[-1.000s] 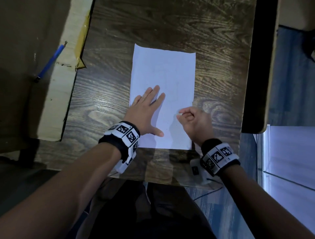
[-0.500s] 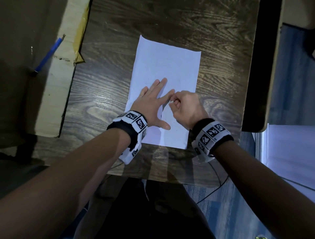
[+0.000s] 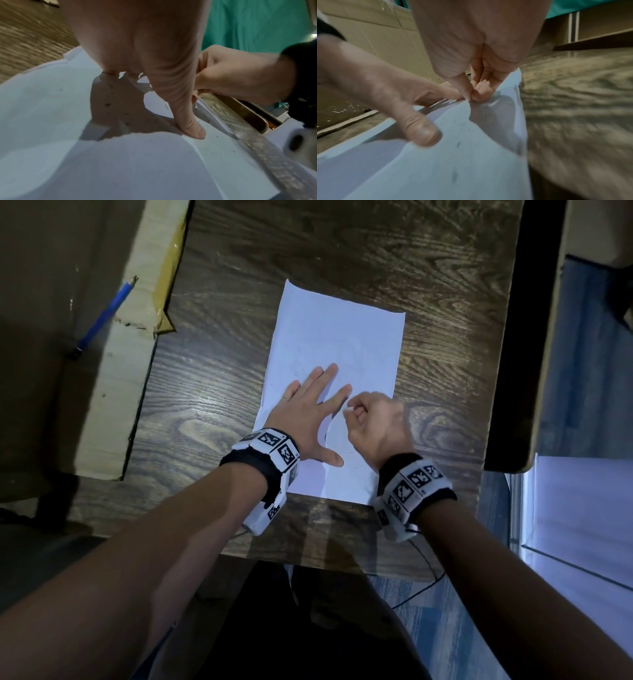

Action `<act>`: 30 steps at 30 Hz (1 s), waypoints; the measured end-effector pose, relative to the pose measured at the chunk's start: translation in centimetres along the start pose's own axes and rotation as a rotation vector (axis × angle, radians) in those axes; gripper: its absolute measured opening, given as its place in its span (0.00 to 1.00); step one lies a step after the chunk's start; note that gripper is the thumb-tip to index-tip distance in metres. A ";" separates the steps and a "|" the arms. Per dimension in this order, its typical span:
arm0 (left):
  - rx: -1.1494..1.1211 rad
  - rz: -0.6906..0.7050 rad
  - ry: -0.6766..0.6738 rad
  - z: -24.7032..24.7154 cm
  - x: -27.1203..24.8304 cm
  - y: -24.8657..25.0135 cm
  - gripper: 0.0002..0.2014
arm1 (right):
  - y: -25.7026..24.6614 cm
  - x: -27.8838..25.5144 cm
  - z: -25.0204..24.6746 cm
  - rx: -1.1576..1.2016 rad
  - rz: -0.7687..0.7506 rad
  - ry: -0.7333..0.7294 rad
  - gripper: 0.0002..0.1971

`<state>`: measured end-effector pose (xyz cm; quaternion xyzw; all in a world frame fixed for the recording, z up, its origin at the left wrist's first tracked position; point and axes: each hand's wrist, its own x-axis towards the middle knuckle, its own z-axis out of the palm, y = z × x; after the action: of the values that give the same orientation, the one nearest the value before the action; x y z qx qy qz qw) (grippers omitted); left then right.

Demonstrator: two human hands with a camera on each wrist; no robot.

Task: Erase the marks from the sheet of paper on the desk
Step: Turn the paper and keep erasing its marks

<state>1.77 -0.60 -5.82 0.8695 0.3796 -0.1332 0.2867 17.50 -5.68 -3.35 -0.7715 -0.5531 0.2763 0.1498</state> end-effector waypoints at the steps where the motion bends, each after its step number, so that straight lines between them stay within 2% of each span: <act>1: -0.001 -0.001 0.001 0.1 0.0 0.0 0.63 | 0.2 -0.7 0.3 0.007 -0.013 0.024 0.07; 4: 0.005 -0.001 -0.001 0.0 0.0 -0.1 0.63 | 0.7 -2.9 0.6 0.039 -0.081 0.016 0.04; 7: 0.002 -0.001 -0.013 -0.2 0.0 0.0 0.64 | 0.1 -0.9 -0.2 -0.011 -0.019 -0.063 0.07; 10: 0.017 -0.006 -0.020 -0.3 0.0 0.1 0.64 | -0.1 1.3 -0.2 -0.002 -0.023 0.001 0.06; 12: 0.018 -0.008 -0.022 -0.4 0.0 0.2 0.64 | 0.3 0.2 0.5 0.020 -0.015 0.042 0.06; 16: 0.023 -0.012 -0.021 -0.3 0.0 0.1 0.63 | 1.0 -3.4 0.8 0.024 -0.041 -0.005 0.06; 18: 0.023 -0.011 -0.026 -0.3 0.0 0.1 0.63 | 0.7 -2.1 0.4 -0.003 -0.052 -0.032 0.06; 21: 0.026 -0.009 -0.035 -0.4 0.0 0.3 0.63 | 0.3 0.6 0.3 -0.009 -0.055 0.023 0.06; 24: 0.034 -0.011 -0.034 -0.5 -0.1 0.2 0.63 | 0.9 -1.0 1.0 0.015 -0.027 0.062 0.06; 27: 0.039 -0.011 -0.030 -0.4 0.0 0.2 0.63 | 1.1 -3.7 1.1 0.017 -0.023 -0.016 0.06; 30: 0.038 -0.008 -0.031 -0.5 0.0 0.2 0.63 | 0.4 -1.2 0.5 -0.017 -0.032 -0.014 0.07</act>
<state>1.93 -0.44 -5.32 0.8710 0.3761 -0.1549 0.2755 17.26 -6.99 -3.62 -0.7619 -0.5686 0.2749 0.1438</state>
